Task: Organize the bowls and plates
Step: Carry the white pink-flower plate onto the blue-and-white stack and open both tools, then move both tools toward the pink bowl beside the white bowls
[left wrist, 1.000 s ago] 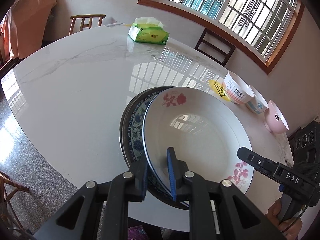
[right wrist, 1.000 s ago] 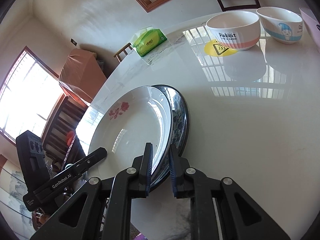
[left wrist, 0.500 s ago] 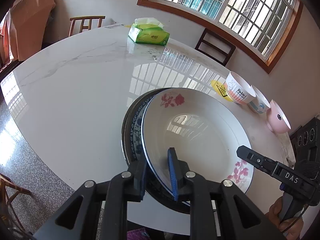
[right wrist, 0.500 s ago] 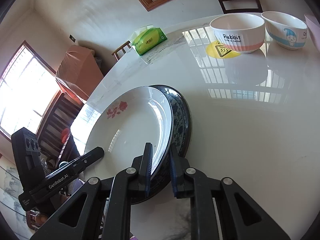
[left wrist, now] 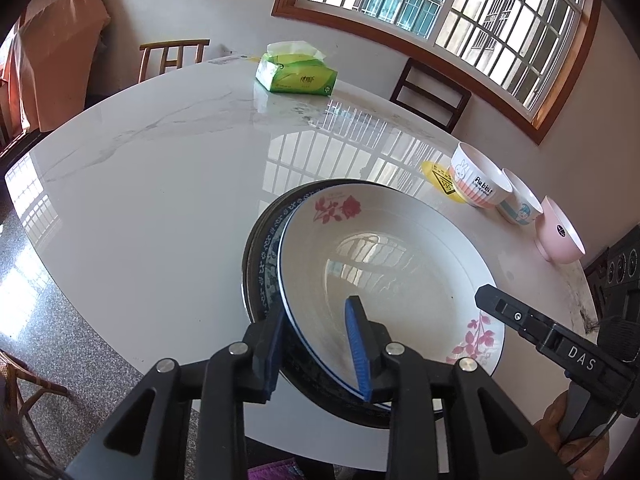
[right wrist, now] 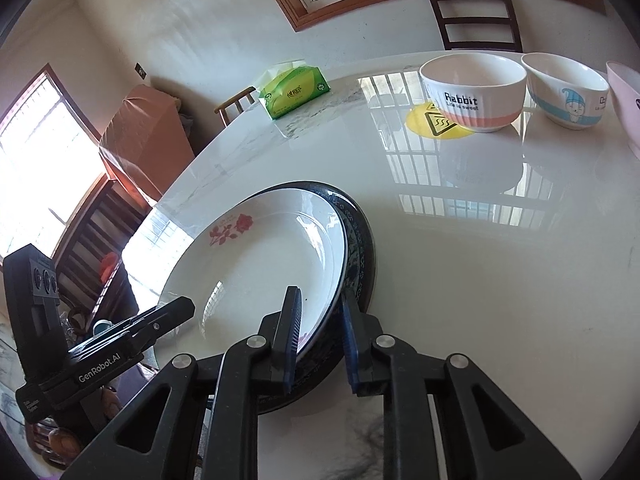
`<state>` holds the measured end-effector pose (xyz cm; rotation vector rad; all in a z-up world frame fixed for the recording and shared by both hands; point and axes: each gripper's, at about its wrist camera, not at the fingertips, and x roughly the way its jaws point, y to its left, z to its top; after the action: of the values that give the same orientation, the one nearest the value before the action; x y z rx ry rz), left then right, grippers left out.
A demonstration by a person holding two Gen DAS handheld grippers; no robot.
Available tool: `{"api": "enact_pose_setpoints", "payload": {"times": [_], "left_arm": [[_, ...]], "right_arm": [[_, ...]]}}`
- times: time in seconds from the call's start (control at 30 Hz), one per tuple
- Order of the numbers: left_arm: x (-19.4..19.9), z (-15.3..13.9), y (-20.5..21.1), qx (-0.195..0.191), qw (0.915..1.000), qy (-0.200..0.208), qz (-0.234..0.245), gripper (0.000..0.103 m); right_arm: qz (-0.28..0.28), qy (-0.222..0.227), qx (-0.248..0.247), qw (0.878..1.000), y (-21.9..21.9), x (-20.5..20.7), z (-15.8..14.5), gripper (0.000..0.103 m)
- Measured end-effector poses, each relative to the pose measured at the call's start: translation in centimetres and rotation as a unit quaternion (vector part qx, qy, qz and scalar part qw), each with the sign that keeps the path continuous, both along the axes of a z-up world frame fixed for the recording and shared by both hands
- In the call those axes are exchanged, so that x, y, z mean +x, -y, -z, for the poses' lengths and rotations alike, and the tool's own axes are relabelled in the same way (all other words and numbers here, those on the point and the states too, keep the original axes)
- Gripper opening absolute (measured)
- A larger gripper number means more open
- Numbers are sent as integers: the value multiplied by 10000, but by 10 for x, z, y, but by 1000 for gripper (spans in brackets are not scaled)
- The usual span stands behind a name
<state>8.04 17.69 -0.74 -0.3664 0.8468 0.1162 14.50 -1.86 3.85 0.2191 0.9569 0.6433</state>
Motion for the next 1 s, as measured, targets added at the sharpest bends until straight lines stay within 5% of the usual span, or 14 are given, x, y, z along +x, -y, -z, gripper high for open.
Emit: {"api": "enact_pose_setpoints", "payload": {"times": [0.13,0.2,0.27,0.47,0.63,0.8,0.93,1.0], "left_arm": [[-2,-4,1,238,9997,62,-80,33],[-5,-10,4,565,9980,210,-189,39],[-10,-17,5,771,9960,384,-241,45],[-17,-30,11,634,9953,724,-83,47],[-16,-41,42,454,9915,1116,492,47],[3,-42,93,-316,9768,1426,1568,47],[39,-31,135,-1456,9629,866,2099,47],[59,-29,160,-1652,9582,595,2259,47]], "right_arm": [[-14,245,-185,9995,-4,-3,-5,30],[101,586,-509,9969,-8,-8,-11,53],[162,867,-677,9938,-8,-12,-15,60],[337,895,-408,9946,11,-11,-15,60],[904,1122,-273,9892,62,-15,-8,59],[1766,1112,-209,9778,159,-7,-2,58],[2674,1637,-868,9456,229,-4,-14,63],[2847,1595,-868,9413,263,6,-12,76]]}}
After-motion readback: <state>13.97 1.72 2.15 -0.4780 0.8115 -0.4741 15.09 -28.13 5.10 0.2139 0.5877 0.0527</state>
